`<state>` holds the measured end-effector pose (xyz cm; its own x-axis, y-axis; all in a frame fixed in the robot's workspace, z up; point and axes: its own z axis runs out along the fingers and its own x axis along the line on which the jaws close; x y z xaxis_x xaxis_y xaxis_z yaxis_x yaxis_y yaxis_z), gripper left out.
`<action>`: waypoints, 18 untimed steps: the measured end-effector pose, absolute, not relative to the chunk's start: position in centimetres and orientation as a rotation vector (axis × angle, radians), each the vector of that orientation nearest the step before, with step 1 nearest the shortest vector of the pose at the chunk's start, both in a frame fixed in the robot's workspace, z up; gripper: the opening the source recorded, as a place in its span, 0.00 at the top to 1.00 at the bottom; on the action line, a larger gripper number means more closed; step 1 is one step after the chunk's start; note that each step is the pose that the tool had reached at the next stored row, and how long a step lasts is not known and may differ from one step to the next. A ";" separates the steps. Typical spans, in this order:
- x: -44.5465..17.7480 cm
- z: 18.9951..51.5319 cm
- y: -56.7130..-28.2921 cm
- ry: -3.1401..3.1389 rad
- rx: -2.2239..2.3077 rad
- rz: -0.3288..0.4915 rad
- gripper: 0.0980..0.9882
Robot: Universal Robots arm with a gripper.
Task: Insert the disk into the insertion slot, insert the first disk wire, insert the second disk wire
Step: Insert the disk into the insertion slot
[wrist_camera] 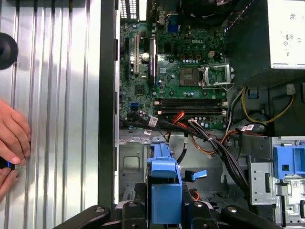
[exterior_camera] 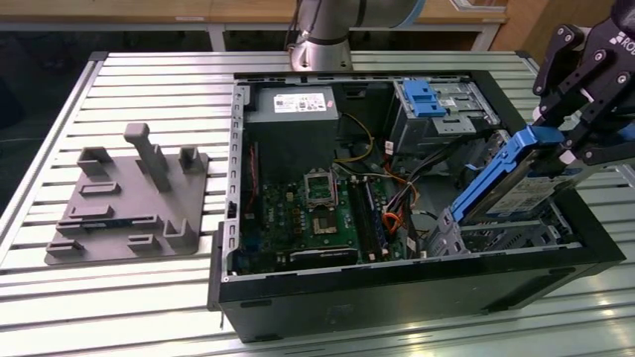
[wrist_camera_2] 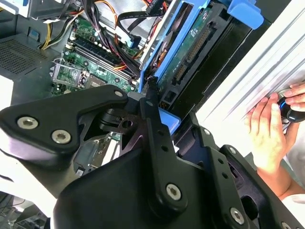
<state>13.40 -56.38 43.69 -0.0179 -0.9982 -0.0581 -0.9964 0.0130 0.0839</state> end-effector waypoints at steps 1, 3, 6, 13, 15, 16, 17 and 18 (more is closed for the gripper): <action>13.4 43.5 -56.4 -2.223 2.189 -0.157 0.70; 13.4 43.2 -56.4 -2.223 2.189 -0.157 0.70; 13.4 42.6 -56.4 -2.223 2.189 -0.157 0.70; 13.4 41.4 -56.5 -2.223 2.189 -0.157 0.70; 13.4 41.0 -56.5 -2.223 2.189 -0.157 0.69; 13.4 40.8 -56.5 -2.223 2.189 -0.157 0.62; 13.4 40.7 -56.5 -2.223 2.189 -0.157 0.62; 13.4 40.7 -56.5 -2.223 2.189 -0.157 0.62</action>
<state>13.40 -56.51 40.70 -0.0179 -0.9982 -0.0579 -0.9964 0.0130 0.0839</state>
